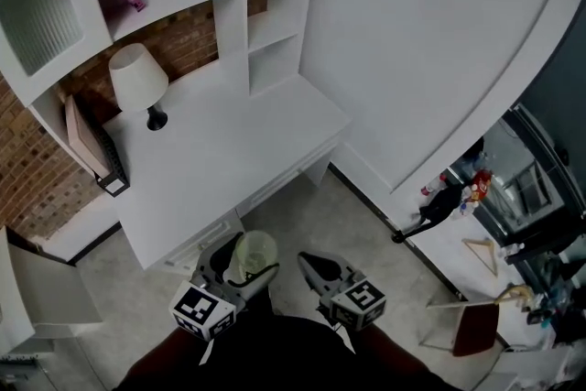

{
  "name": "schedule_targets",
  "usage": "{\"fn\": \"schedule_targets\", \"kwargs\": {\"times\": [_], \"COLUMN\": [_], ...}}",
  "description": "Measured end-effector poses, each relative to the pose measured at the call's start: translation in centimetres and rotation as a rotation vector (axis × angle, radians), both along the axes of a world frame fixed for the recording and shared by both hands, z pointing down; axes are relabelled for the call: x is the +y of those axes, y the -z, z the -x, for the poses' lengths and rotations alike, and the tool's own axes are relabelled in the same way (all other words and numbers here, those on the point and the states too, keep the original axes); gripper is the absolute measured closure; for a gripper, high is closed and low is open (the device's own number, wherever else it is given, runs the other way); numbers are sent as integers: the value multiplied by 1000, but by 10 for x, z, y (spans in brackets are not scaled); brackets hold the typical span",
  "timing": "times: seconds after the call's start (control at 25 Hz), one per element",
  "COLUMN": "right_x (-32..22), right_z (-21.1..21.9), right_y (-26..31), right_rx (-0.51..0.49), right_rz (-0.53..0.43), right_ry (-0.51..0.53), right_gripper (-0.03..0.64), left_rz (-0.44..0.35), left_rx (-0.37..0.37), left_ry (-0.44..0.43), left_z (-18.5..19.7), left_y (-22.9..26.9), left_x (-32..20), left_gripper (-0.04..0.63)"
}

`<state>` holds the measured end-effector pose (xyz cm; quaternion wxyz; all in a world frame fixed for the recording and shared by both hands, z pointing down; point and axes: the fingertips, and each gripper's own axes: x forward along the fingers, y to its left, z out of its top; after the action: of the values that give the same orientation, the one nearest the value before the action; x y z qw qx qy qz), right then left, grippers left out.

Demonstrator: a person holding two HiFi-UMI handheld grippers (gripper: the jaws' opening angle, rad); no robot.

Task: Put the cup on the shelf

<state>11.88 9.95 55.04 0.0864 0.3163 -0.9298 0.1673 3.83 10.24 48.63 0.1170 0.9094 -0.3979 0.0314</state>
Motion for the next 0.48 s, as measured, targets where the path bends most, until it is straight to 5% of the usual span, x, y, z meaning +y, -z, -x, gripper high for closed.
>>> {"fn": "schedule_targets", "kwargs": {"times": [0.48], "right_x": [-129], "right_z": [41], "right_y": [28], "right_rx": [10], "right_rz": [-36], "right_ry": [4], "right_gripper": [612], "left_rz": [-42], "left_rx": [3], "left_ry": [-4], "left_z": [40], "left_y": [21], "left_x": [-128], "left_gripper": [224]}}
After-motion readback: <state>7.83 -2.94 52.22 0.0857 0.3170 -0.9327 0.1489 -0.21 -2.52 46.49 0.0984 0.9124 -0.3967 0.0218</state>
